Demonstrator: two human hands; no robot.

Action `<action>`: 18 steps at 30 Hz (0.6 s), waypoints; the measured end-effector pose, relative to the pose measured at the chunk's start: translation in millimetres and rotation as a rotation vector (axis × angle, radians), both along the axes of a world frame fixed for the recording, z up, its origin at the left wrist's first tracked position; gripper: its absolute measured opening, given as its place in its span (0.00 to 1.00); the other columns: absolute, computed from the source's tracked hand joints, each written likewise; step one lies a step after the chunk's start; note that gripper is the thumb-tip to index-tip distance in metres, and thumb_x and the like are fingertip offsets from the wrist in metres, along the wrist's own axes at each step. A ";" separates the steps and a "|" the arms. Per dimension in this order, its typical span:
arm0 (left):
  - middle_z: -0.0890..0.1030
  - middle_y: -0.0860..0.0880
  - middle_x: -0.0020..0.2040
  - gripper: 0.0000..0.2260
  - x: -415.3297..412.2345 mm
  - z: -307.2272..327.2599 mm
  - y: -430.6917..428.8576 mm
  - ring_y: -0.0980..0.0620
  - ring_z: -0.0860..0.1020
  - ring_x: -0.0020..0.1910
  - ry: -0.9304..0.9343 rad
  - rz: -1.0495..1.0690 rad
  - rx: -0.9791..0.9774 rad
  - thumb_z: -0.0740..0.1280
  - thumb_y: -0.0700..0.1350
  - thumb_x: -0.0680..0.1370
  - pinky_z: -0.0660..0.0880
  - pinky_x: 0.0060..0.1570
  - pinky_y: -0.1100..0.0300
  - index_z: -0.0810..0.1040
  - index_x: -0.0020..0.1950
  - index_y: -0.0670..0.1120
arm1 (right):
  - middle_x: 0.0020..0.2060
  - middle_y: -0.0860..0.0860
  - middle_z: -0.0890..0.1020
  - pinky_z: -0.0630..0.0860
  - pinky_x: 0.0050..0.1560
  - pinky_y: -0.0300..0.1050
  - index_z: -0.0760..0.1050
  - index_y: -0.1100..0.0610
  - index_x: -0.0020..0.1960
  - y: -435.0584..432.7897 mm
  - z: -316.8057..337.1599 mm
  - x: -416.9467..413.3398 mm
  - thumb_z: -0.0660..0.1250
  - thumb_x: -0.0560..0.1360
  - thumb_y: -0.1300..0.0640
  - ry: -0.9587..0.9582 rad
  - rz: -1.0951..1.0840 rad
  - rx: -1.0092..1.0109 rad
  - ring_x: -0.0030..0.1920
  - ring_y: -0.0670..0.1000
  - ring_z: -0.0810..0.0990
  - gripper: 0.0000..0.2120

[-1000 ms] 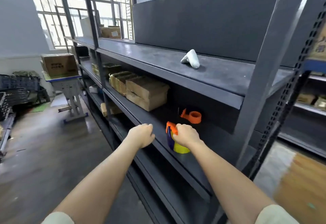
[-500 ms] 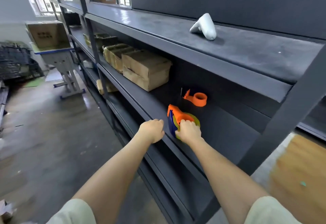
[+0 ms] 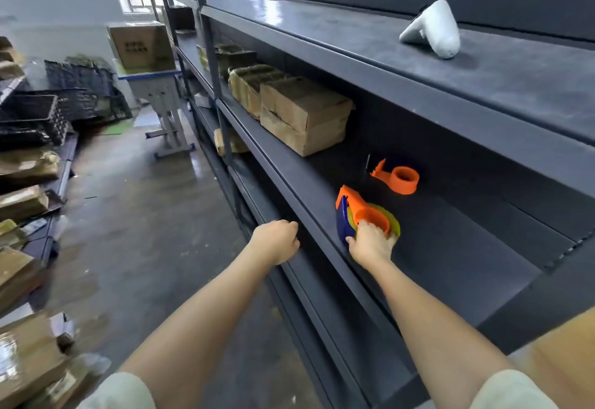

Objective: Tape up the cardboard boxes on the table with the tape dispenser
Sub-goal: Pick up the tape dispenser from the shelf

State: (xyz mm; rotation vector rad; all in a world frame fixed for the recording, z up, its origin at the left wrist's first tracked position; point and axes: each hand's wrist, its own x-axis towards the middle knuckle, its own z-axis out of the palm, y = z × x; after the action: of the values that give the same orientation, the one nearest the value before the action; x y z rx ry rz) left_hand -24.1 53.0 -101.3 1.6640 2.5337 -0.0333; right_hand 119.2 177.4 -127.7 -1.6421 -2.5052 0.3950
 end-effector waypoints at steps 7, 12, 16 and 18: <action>0.76 0.46 0.57 0.12 -14.5 15.9 -33.0 0.45 0.75 0.57 0.177 0.081 0.038 0.54 0.46 0.80 0.71 0.45 0.55 0.71 0.57 0.42 | 0.58 0.54 0.78 0.56 0.69 0.55 0.69 0.58 0.63 -24.2 19.7 -6.5 0.60 0.79 0.50 0.062 0.136 0.004 0.62 0.55 0.73 0.17; 0.76 0.45 0.59 0.14 -22.3 29.6 -70.5 0.44 0.75 0.59 0.132 0.189 0.082 0.55 0.47 0.80 0.73 0.50 0.54 0.71 0.60 0.42 | 0.55 0.53 0.78 0.57 0.69 0.55 0.69 0.58 0.56 -61.9 46.7 -33.4 0.59 0.79 0.50 0.126 0.357 0.026 0.59 0.55 0.74 0.12; 0.78 0.43 0.57 0.15 -28.2 33.8 -114.4 0.42 0.76 0.56 -0.169 0.415 0.248 0.54 0.49 0.81 0.73 0.52 0.53 0.74 0.54 0.42 | 0.46 0.53 0.77 0.65 0.63 0.53 0.64 0.55 0.47 -107.5 66.4 -63.7 0.62 0.78 0.50 0.259 0.565 -0.079 0.54 0.57 0.76 0.10; 0.79 0.41 0.54 0.17 -35.1 35.7 -136.7 0.42 0.76 0.52 -0.345 0.549 0.358 0.53 0.52 0.82 0.71 0.48 0.54 0.72 0.44 0.43 | 0.42 0.51 0.75 0.68 0.58 0.51 0.65 0.55 0.46 -133.7 73.3 -80.6 0.63 0.77 0.50 0.314 0.665 -0.126 0.50 0.56 0.76 0.11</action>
State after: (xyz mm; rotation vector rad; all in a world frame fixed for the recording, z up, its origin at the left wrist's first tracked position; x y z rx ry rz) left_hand -59.1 -83.7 -65.6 0.8830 2.7137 0.7180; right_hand 38.5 43.7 -54.4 -0.6473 -2.7371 0.8105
